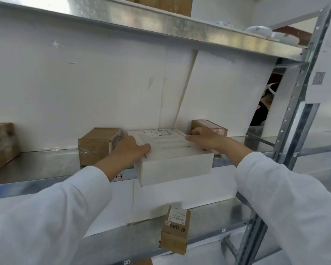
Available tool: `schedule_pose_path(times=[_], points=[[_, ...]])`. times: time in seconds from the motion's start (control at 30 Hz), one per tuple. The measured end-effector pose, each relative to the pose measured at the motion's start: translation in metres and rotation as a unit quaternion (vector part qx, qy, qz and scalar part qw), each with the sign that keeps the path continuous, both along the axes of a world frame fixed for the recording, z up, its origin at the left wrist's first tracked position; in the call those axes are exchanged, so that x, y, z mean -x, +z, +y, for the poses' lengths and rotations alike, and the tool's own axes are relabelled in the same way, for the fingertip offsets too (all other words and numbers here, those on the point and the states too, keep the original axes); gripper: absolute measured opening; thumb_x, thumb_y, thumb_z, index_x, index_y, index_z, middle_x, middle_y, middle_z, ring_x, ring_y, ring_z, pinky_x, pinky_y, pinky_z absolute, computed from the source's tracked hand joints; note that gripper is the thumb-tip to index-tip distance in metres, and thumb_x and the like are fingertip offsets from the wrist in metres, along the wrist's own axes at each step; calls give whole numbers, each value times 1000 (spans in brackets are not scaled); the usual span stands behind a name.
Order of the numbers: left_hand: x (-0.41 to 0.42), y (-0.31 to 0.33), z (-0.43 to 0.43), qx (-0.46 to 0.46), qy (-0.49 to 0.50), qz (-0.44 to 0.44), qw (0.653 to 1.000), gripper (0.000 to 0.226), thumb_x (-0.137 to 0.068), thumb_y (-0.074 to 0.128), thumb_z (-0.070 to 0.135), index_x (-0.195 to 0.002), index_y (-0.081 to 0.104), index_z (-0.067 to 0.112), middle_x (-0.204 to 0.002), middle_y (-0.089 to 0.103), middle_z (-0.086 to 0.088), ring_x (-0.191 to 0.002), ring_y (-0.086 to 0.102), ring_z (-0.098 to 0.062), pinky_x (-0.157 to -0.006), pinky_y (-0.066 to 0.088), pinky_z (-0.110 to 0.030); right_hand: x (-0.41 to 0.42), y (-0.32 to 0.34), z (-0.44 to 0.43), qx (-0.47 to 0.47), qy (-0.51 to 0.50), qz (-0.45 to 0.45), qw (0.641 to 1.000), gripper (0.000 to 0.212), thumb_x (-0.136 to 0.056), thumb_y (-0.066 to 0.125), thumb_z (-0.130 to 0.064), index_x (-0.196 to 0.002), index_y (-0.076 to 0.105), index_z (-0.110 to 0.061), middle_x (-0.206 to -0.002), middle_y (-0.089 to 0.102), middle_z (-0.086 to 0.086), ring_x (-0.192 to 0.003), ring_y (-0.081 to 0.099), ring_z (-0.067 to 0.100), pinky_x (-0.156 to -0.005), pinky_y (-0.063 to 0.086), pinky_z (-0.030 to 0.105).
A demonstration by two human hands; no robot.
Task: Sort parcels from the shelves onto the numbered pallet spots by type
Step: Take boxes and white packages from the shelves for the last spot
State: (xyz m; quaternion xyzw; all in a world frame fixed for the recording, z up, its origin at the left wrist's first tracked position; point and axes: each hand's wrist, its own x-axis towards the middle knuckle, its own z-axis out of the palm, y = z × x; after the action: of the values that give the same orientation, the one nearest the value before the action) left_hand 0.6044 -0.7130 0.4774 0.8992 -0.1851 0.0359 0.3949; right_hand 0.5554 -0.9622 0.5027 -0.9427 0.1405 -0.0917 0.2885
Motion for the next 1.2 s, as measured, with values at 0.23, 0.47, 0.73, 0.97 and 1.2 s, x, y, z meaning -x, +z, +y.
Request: schedule_pose_path(times=[0.23, 0.47, 0.73, 0.97, 1.2], points=[[-7, -27, 0, 206, 29, 95, 973, 32, -84, 70, 35, -74, 67, 5, -73, 69, -2, -66, 63, -16, -57, 47, -21, -14, -20, -12, -146, -5, 69, 987, 48, -88, 55, -53, -107, 67, -11, -84, 71, 3, -72, 65, 21, -68, 47, 28], [12, -32, -4, 271, 40, 137, 952, 43, -81, 72, 44, -70, 68, 3, -65, 71, 0, -63, 66, -11, -60, 48, -17, 0, -38, -18, -346, 11, 52, 937, 37, -89, 60, -47, -109, 67, -16, -100, 74, 6, -95, 70, 23, -89, 55, 38], [47, -27, -21, 338, 84, 149, 925, 25, -84, 73, 32, -92, 73, 8, -93, 74, -6, -97, 68, -27, -91, 54, -39, 14, -41, -24, -382, 49, 4, 923, 38, -88, 64, -45, -113, 66, -17, -99, 74, 3, -92, 70, 23, -82, 57, 37], [92, -3, -36, 396, 90, 59, 912, 16, -83, 73, 34, -91, 74, 20, -95, 76, 0, -99, 69, -26, -95, 53, -44, 54, -13, -35, -409, 113, -107, 899, 34, -88, 63, -44, -120, 61, -32, -106, 73, -6, -94, 71, 18, -85, 57, 42], [147, 3, -33, 437, 109, -6, 893, 14, -87, 67, 22, -96, 74, 30, -101, 75, 3, -102, 68, -26, -93, 53, -47, 93, -25, -27, -432, 185, -156, 869, 29, -92, 61, -36, -121, 61, -33, -106, 73, -11, -97, 70, 14, -78, 57, 35]])
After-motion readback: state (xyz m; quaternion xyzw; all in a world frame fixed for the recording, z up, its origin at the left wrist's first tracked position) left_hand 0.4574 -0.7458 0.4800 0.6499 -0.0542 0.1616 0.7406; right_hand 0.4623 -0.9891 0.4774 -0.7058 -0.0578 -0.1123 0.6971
